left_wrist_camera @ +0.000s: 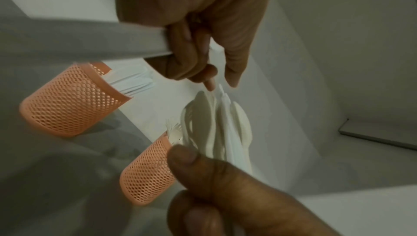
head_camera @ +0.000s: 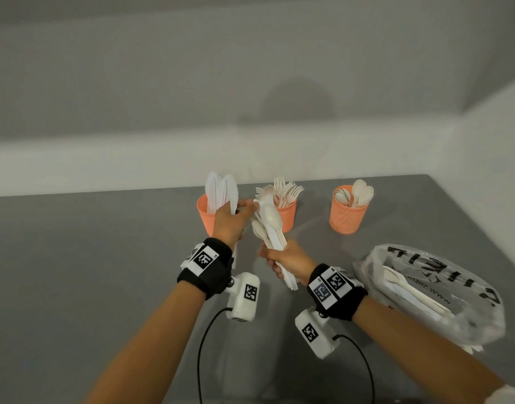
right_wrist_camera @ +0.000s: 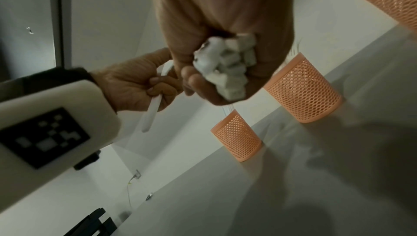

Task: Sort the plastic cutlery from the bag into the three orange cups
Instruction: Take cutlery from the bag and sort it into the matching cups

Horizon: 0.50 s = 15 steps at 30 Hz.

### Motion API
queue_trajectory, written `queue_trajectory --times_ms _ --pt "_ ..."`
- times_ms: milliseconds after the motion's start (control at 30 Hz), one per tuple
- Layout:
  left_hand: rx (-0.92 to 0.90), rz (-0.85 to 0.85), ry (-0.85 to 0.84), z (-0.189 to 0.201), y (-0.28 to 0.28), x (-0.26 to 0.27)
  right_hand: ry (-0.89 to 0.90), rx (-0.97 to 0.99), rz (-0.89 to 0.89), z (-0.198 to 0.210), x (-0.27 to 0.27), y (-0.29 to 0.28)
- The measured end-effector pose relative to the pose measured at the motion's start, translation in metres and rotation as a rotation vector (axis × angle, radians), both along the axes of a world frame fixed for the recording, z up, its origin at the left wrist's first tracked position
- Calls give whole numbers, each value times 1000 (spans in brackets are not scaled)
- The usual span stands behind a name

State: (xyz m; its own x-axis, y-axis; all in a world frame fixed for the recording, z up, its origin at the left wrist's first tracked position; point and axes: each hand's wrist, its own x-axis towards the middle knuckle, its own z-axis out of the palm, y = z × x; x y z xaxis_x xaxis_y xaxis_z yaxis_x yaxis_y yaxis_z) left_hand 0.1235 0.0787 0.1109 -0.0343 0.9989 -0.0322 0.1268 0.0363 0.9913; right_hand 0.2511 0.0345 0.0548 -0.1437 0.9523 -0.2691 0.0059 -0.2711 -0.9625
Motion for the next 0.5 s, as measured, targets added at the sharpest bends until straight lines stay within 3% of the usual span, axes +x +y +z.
queue_trajectory --times_ms 267,367,500 --pt "45 5 138 -7 10 10 -49 -1 49 0 11 0" --pt "27 -13 171 -6 10 11 33 -38 3 0 13 0" --pt "-16 121 91 -13 14 9 161 -78 -130 0 16 2"
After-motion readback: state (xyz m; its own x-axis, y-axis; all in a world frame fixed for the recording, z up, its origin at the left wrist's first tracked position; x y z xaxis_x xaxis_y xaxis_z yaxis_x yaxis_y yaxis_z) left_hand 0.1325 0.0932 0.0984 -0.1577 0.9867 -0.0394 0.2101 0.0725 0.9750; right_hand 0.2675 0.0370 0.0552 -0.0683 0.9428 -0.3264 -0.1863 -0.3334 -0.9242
